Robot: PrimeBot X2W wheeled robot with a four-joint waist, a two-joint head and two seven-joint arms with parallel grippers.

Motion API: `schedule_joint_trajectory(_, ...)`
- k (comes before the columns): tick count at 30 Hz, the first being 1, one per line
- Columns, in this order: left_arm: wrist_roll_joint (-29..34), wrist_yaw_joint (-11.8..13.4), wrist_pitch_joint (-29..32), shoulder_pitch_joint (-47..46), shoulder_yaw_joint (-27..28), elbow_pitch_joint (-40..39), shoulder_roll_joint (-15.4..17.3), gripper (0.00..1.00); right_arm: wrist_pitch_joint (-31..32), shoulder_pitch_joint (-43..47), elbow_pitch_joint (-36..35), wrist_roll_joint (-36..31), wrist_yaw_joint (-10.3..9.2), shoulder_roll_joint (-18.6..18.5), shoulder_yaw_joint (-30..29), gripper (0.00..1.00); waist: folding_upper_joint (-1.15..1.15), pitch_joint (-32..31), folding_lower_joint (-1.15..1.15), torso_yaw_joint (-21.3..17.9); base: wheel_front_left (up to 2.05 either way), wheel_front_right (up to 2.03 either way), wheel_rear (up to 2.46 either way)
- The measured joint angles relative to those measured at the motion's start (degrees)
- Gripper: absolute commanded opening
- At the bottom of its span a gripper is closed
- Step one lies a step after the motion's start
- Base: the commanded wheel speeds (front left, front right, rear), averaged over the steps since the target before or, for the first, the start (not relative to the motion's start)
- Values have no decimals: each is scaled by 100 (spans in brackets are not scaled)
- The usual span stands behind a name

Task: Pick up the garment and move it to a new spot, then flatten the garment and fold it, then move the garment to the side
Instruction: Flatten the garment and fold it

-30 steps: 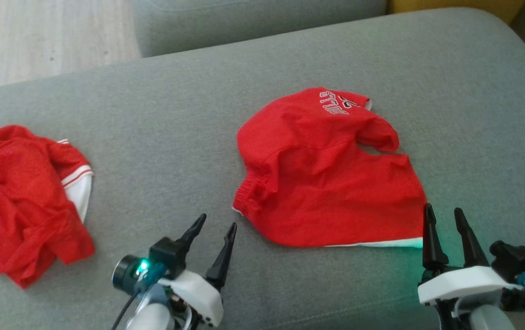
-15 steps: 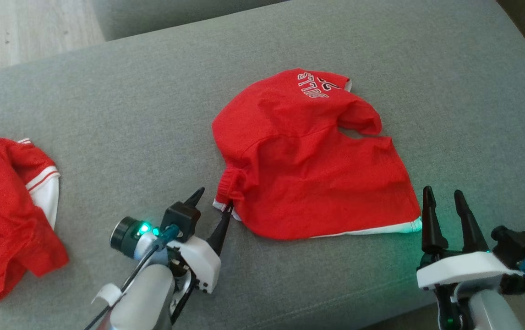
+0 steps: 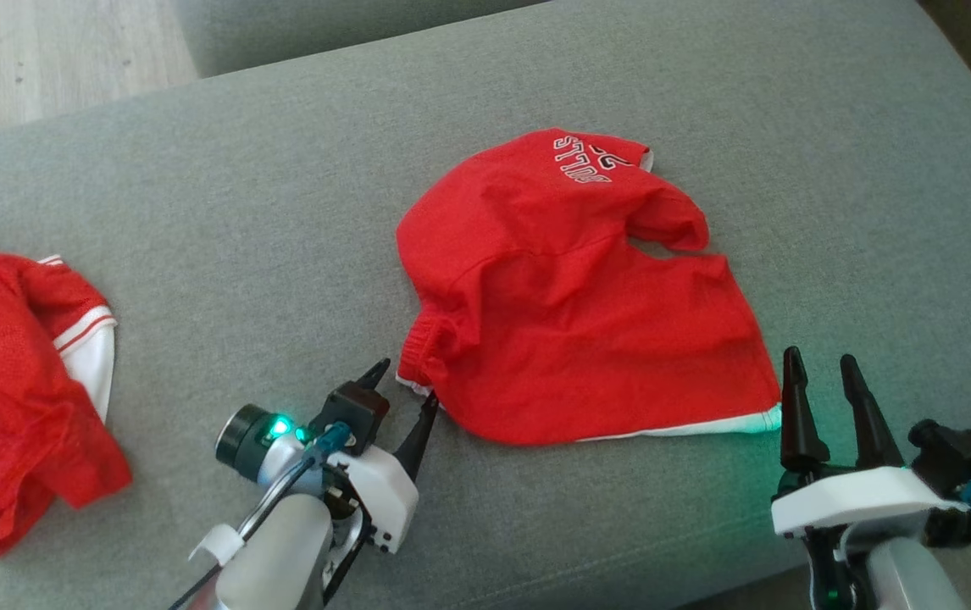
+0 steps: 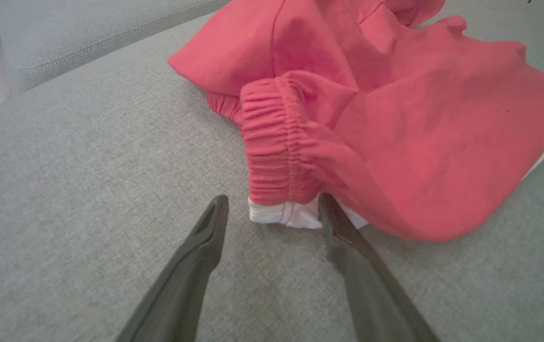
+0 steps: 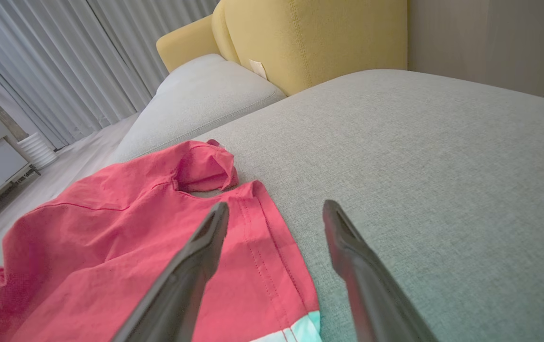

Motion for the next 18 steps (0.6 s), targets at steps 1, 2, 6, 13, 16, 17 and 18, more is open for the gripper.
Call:
schedule_joint_trajectory(1,-1,-2,0,1,-3,-5,0,100,0,-1,11,26,0,0,0,100,0,-3,0,9,0,0,0)
schedule_joint_trajectory(2,-1,-2,0,1,-2,-20,0,100,0,-1,25,26,0,0,0,100,0,-5,0,17,0,0,0)
schedule_joint_trajectory(6,-41,-11,0,3,2,-145,-1,0,0,-1,103,26,0,0,3,100,0,-10,0,35,0,0,0)
schedule_joint_trajectory(13,-75,-64,0,22,-23,-180,2,0,1,-1,456,-43,0,1,-123,100,0,-51,0,70,0,0,0)
schedule_joint_trajectory(16,-172,-53,0,47,43,-328,22,0,36,-1,665,-110,0,1,-181,100,0,-74,0,100,0,0,0)
schedule_joint_trajectory(17,-180,-51,0,47,62,-388,32,0,71,-1,743,-141,0,1,-208,100,0,-81,0,116,0,0,0)
schedule_joint_trajectory(18,-181,-48,0,50,69,-450,35,0,76,-1,823,-158,0,1,-236,100,0,-88,0,138,0,0,0)
